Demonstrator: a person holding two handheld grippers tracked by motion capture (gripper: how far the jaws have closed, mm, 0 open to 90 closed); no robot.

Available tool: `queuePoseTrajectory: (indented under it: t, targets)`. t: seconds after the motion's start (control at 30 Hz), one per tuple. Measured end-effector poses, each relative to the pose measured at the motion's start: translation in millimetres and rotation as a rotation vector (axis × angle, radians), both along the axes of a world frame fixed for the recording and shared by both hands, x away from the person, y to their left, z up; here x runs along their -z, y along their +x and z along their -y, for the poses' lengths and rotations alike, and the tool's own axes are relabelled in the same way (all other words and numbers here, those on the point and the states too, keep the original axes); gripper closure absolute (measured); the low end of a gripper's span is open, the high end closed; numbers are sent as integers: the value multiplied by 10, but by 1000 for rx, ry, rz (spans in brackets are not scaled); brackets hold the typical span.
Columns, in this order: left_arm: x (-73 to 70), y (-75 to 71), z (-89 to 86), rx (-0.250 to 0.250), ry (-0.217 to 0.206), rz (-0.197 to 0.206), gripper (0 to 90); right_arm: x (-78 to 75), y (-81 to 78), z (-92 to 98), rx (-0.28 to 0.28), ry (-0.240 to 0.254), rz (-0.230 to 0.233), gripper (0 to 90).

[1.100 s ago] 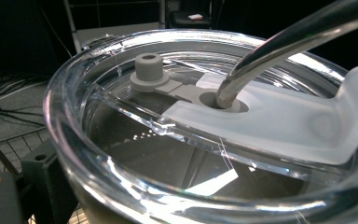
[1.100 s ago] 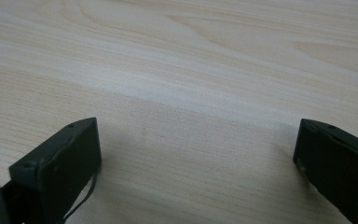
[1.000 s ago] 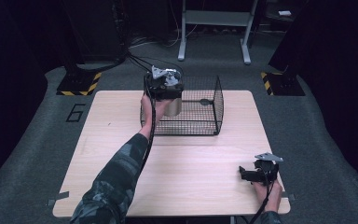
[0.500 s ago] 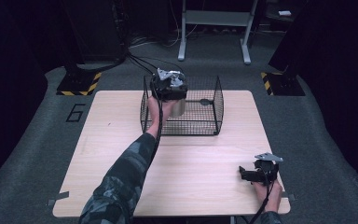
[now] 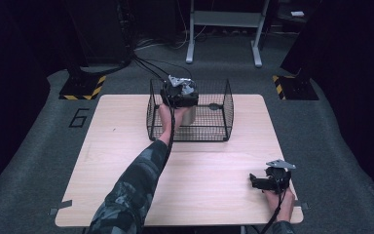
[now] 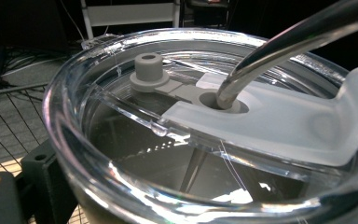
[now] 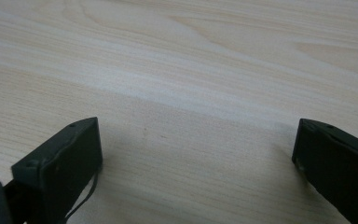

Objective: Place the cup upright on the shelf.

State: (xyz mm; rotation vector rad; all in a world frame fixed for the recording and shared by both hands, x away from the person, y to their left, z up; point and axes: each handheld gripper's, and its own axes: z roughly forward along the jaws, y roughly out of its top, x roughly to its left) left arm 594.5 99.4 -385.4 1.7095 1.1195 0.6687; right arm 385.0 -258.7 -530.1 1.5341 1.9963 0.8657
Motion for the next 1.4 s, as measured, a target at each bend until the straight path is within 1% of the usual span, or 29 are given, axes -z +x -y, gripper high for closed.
queuePoseTrajectory:
  t: [0.1, 0.13, 0.2, 0.37, 0.63, 0.73, 0.77, 0.83, 0.87, 1.0, 1.07, 1.1, 1.13, 1.17, 1.2, 1.23, 1.27, 1.3, 1.37, 1.4]
  targets:
    - [45, 20, 16, -1, 13, -11, 38, 1, 0, 2, -2, -2, 2, 9]
    - [45, 20, 16, -1, 13, -11, 38, 1, 0, 2, -2, -2, 2, 9]
    - [81, 31, 36, -3, 14, -24, 38, 0, -1, 1, -1, -1, 0, 9]
    - [118, 40, 54, 1, 16, -36, 38, 0, -1, 1, -1, -1, 0, 10]
    - [185, 59, 107, 9, 32, -66, 37, 1, 0, 3, -4, -2, 1, 11]
    - [197, 64, 112, 10, 37, -71, 37, 0, 0, 1, -3, -1, 1, 11]
    - [202, 63, 110, 14, 43, -82, 37, 0, -1, 0, -1, 0, 0, 11]
    - [206, 64, 112, 14, 42, -85, 37, 0, -1, 0, -1, 0, 0, 11]
    - [216, 65, 129, -1, 24, -79, 37, 0, -1, 0, -2, 0, 0, 11]
    - [227, 66, 127, -3, 28, -89, 37, 0, -1, 3, -5, -3, -1, 11]
    - [241, 70, 136, -9, 25, -95, 37, 0, -1, 3, -4, -3, -1, 11]
    - [246, 69, 146, -16, 15, -99, 37, 0, -2, 2, -4, -3, -1, 11]
    - [246, 71, 134, -4, 32, -104, 37, 0, -1, 2, -4, -3, -1, 11]
    - [251, 73, 135, -5, 35, -106, 37, 0, -1, 3, -5, -4, -1, 11]
    - [249, 72, 129, -1, 47, -113, 37, 1, -1, 5, -7, -6, 1, 11]
    - [254, 75, 125, 1, 49, -113, 37, 1, -1, 6, -7, -6, 1, 11]
    - [260, 78, 130, -3, 40, -114, 36, 0, -1, 3, -4, -3, -1, 11]
    - [262, 75, 128, -1, 44, -123, 36, 0, -1, 2, -4, -3, -1, 11]
    - [270, 75, 130, -1, 48, -127, 36, 0, -1, 2, -4, -3, -1, 11]
    - [279, 76, 138, -5, 38, -126, 36, 0, -1, 2, -4, -3, -2, 11]
